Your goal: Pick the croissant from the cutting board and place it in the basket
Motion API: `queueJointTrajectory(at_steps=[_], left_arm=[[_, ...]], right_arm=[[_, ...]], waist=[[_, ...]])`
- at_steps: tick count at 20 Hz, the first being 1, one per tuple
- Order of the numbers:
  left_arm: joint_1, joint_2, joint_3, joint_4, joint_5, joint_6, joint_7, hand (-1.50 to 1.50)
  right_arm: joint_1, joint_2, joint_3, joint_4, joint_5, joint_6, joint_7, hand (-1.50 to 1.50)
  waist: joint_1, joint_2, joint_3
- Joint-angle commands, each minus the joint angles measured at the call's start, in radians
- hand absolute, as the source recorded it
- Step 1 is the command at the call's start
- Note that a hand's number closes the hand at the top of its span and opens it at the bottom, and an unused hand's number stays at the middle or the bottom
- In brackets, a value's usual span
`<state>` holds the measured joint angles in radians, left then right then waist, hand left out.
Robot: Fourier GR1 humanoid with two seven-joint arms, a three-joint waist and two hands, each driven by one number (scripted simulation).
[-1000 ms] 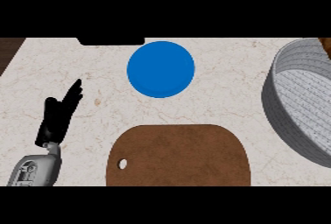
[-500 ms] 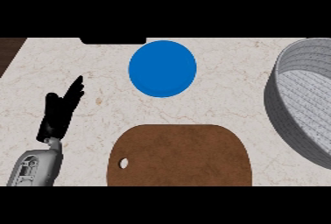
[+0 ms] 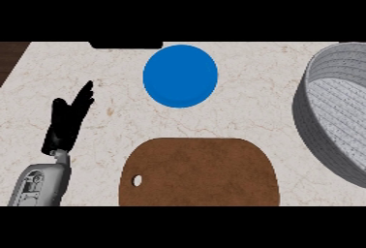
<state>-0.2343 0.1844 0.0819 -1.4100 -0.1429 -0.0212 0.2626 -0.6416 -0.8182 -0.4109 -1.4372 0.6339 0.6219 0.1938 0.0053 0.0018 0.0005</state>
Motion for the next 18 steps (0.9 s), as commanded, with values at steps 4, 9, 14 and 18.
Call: queueJointTrajectory(at_steps=[4,9,14,18], left_arm=[[0.028,-0.022,-0.016,0.022,-0.016,0.002,-0.024,0.00],[0.020,0.020,0.019,-0.035,0.019,-0.033,0.004,0.00],[0.012,0.020,0.020,0.022,0.002,-0.032,-0.027,0.00],[0.005,-0.016,0.003,0.028,-0.016,0.002,-0.026,0.00]], right_arm=[[0.080,0.025,0.029,0.151,0.055,-0.132,-0.152,1.50],[0.032,0.075,-0.039,0.283,-0.026,-0.095,-0.080,-1.50],[0.087,0.137,-0.062,0.270,-0.065,-0.181,-0.140,-1.50],[0.066,0.153,-0.114,0.354,-0.083,-0.309,-0.241,-1.50]], waist=[[0.000,0.000,0.000],[0.004,-0.001,0.000],[-0.004,-0.001,-0.001],[-0.003,0.000,0.000]])
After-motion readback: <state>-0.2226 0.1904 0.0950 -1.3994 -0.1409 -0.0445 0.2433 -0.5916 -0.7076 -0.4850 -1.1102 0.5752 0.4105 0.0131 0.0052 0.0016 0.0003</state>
